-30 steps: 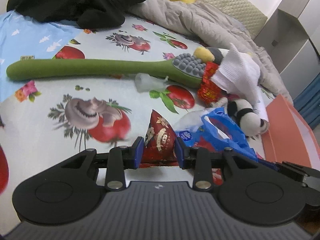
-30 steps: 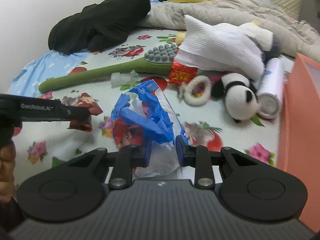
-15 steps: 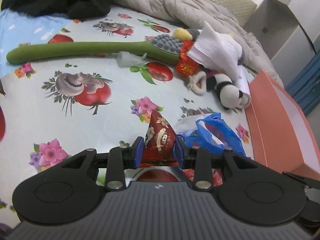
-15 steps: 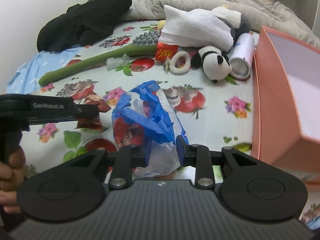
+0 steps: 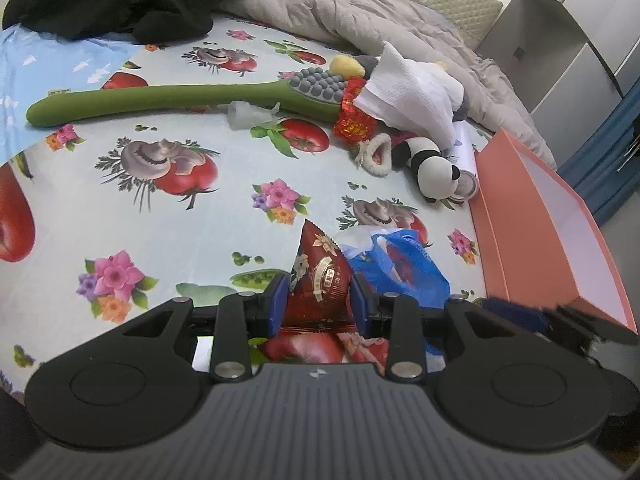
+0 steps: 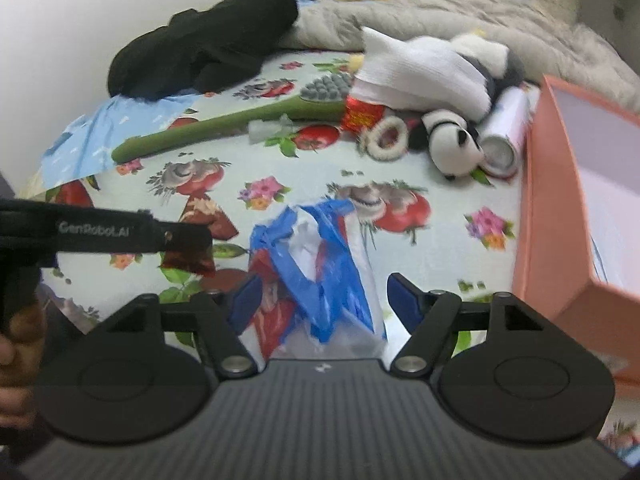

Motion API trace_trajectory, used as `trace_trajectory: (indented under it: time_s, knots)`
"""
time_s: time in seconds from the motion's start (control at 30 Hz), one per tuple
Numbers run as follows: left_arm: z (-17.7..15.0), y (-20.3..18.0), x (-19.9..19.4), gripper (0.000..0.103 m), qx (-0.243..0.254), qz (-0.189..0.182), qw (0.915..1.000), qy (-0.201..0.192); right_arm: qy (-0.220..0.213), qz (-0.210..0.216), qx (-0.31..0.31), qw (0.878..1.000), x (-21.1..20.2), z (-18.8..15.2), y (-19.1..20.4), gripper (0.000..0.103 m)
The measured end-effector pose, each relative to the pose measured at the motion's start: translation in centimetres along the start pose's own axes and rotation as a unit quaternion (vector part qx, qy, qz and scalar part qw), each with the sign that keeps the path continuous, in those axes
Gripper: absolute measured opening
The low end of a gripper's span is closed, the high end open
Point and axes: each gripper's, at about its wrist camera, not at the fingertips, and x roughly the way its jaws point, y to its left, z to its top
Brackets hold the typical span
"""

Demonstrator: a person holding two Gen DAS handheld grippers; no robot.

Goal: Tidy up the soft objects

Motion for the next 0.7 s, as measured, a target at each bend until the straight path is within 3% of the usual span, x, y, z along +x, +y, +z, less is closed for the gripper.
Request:
trace_trajectory:
  time_s: [0.3, 0.47, 0.63, 0.7]
  knots:
    - [-0.3, 1.0, -1.6, 0.039, -0.007, 0.016, 0.9998, -0.008, 0.003, -0.015, -0.059, 0.998, 3.8, 1.3, 1.4, 0.070]
    - [-0.5, 1.4, -2.2, 0.039, -0.015, 0.020, 0.9996, -0.012, 0.017, 0.004, -0.039, 0.999, 5.1, 1.5, 1.2, 0.048]
    - [-0.6, 1.3, -2.4, 0.039, -0.014, 0.019, 0.9996, -0.013, 0.040, 0.004, -0.033, 0.999, 5.9, 1.2, 1.2, 0.034]
    - [-0.7, 1.1, -2.5, 0.039, -0.012, 0.018, 0.9997, -0.015, 0.042, 0.003, -0.036, 0.998, 5.7, 1.2, 1.3, 0.017]
